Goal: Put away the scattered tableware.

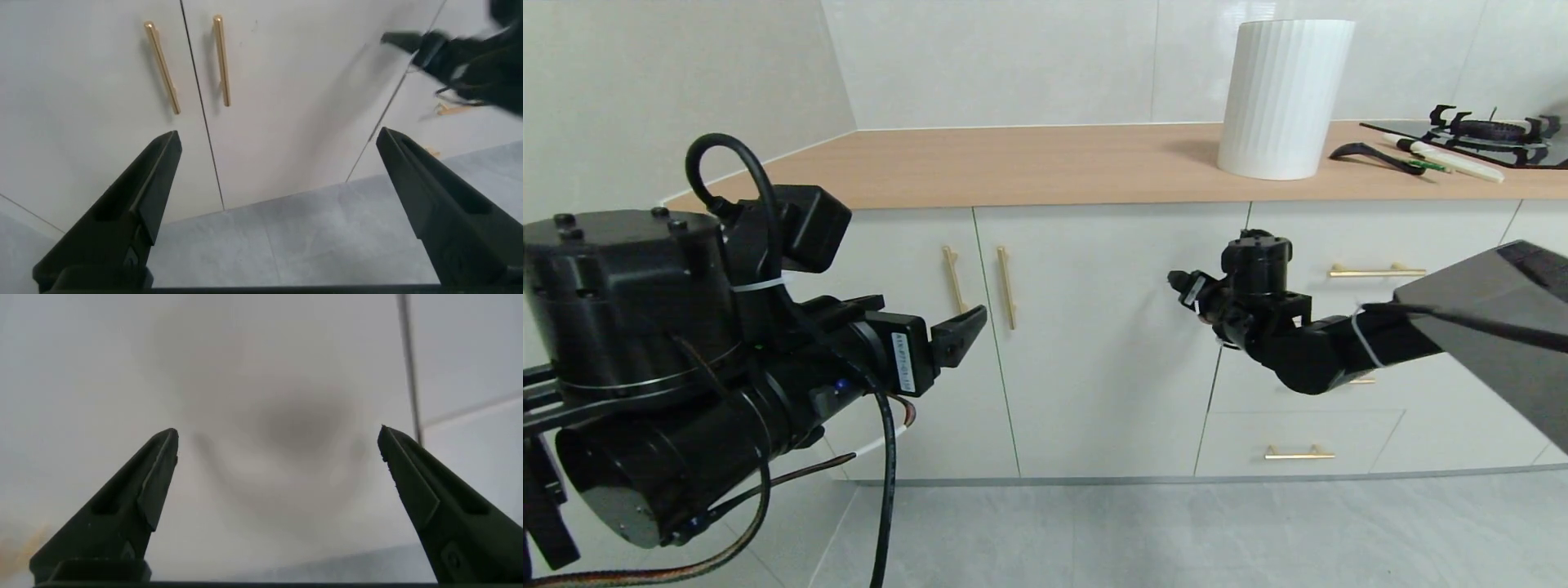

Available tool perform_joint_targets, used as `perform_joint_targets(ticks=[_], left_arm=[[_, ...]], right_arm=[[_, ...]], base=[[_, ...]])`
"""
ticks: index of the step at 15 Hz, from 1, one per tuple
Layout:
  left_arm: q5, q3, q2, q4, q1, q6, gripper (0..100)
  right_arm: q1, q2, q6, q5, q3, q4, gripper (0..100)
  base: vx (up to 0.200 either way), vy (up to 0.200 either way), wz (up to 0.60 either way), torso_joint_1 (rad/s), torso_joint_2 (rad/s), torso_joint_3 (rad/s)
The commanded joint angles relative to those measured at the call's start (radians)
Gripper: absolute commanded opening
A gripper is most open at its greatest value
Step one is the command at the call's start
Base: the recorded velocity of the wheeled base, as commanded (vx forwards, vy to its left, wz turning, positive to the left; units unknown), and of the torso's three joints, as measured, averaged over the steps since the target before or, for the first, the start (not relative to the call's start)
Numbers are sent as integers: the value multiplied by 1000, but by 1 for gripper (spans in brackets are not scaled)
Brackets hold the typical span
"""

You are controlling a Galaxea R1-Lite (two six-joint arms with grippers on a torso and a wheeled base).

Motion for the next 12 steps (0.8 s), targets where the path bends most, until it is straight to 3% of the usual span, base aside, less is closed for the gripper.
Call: perform_joint_targets(ticks=[1, 5, 7, 9, 10, 11, 12], left_arm=[[2, 60, -118, 0, 28, 8, 100], [5, 284, -454, 13, 88, 17, 100], [5, 422, -668, 79, 185, 70, 100], [2, 468, -880, 229, 246, 94, 100], [-1, 465, -998, 358, 301, 99, 100], [-12, 462, -1069, 433, 363, 100, 100], [-26, 462, -1121, 467, 390, 102, 100]], right_arm=[[6, -448, -76, 4, 347, 2, 100], [3, -1044, -297, 5, 872, 13, 100], [-89, -1326, -386, 7, 1021, 103, 100], [-141, -1571, -438, 13, 1039, 287, 100], [-146, -1714, -455, 5, 1019, 436, 100], [-158, -1818, -488, -3, 999, 545, 100], [-170, -1889, -502, -10, 986, 611, 100]], base=[[0, 0, 0, 0, 0, 0], [0, 0, 0, 0, 0, 0], [0, 0, 0, 0, 0, 0], [0, 0, 0, 0, 0, 0], [0, 0, 0, 0, 0, 0], [0, 0, 0, 0, 0, 0], [0, 0, 0, 0, 0, 0]])
